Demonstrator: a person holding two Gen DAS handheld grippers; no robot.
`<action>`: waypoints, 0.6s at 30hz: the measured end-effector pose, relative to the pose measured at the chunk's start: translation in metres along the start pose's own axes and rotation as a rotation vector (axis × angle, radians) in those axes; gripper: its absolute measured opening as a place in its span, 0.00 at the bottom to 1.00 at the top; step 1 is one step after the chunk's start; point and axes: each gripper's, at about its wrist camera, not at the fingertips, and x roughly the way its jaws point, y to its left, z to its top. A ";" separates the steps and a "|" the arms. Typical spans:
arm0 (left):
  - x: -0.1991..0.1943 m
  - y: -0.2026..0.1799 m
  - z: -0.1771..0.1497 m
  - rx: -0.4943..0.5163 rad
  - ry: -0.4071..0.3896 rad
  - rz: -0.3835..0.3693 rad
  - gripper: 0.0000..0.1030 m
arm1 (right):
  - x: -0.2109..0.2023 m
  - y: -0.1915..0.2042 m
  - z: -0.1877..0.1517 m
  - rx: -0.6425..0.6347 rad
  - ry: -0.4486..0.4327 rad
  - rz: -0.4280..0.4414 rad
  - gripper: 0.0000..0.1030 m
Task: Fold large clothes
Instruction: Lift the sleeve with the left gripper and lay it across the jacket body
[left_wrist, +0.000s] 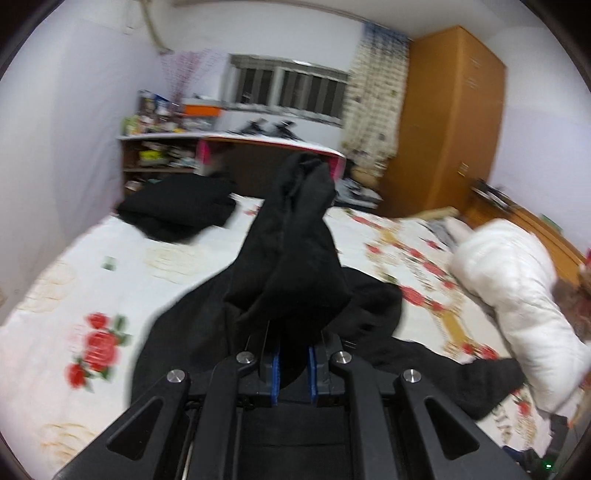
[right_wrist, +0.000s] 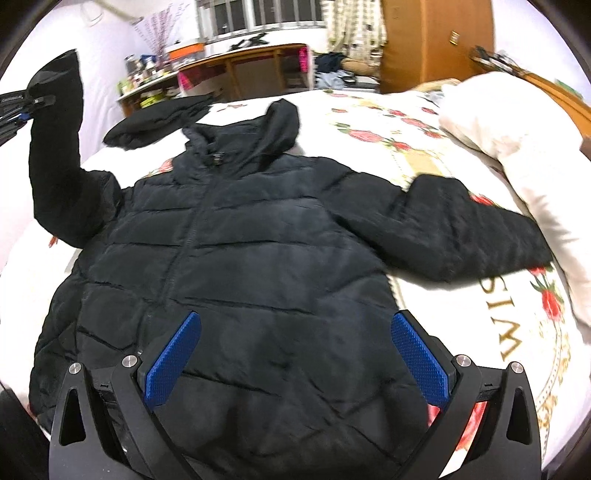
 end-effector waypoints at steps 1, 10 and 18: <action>0.005 -0.013 -0.002 0.005 0.012 -0.019 0.11 | -0.001 -0.007 -0.003 0.015 0.002 -0.006 1.00; 0.071 -0.121 -0.074 0.090 0.193 -0.182 0.11 | 0.000 -0.048 -0.021 0.089 0.020 -0.042 1.00; 0.131 -0.156 -0.132 0.063 0.396 -0.267 0.24 | 0.013 -0.065 -0.024 0.121 0.041 -0.052 1.00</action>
